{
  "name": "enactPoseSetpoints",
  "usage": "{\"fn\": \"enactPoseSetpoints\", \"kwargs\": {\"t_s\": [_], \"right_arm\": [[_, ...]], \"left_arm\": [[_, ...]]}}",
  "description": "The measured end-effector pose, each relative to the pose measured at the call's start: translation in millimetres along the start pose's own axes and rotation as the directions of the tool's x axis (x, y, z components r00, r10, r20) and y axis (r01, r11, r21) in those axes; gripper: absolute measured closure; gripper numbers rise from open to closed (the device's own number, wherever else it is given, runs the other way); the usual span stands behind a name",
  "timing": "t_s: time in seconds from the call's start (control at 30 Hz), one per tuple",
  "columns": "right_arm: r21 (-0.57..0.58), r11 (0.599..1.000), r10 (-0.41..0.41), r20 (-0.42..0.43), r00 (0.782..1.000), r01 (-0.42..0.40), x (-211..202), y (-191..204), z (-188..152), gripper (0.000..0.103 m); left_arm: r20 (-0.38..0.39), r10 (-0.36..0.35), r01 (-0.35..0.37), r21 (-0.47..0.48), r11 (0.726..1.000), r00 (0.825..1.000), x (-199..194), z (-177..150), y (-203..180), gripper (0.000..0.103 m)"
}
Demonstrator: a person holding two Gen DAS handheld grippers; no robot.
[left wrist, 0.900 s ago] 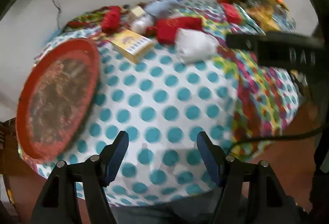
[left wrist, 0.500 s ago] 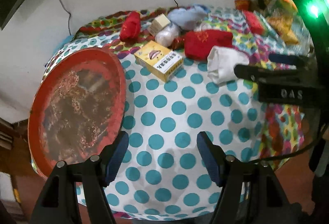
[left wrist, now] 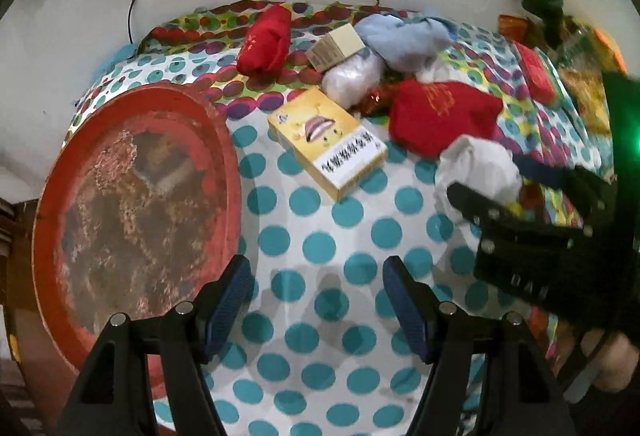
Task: Organize objects
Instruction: 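Reach the left gripper to the yellow medicine box and grasp it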
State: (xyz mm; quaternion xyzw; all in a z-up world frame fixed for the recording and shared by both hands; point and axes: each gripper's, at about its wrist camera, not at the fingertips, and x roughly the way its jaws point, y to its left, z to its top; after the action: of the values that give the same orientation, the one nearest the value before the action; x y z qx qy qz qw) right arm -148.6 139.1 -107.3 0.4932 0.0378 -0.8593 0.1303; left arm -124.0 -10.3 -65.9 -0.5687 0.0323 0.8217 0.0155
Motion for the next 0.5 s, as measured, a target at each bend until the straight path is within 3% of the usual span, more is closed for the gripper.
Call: {"fn": "enactPoseSetpoints", "kwargs": {"t_s": [0.3, 0.43, 0.5], "right_arm": [[-0.018, 1.000, 0.017, 0.012, 1.000, -0.017, 5, -2, -2, 0.029], [-0.017, 1.000, 0.025, 0.030, 0.999, -0.025, 7, -7, -2, 0.041], [-0.014, 0.999, 0.032, 0.037, 0.999, -0.031, 7, -10, -2, 0.043]], "left_arm": [[-0.003, 0.046, -0.045, 0.026, 0.999, 0.999, 21, 24, -4, 0.032], [-0.002, 0.082, -0.081, 0.032, 0.996, 0.997, 28, 33, -4, 0.032], [0.000, 0.069, -0.069, 0.019, 0.997, 0.998, 30, 38, -2, 0.032]]}}
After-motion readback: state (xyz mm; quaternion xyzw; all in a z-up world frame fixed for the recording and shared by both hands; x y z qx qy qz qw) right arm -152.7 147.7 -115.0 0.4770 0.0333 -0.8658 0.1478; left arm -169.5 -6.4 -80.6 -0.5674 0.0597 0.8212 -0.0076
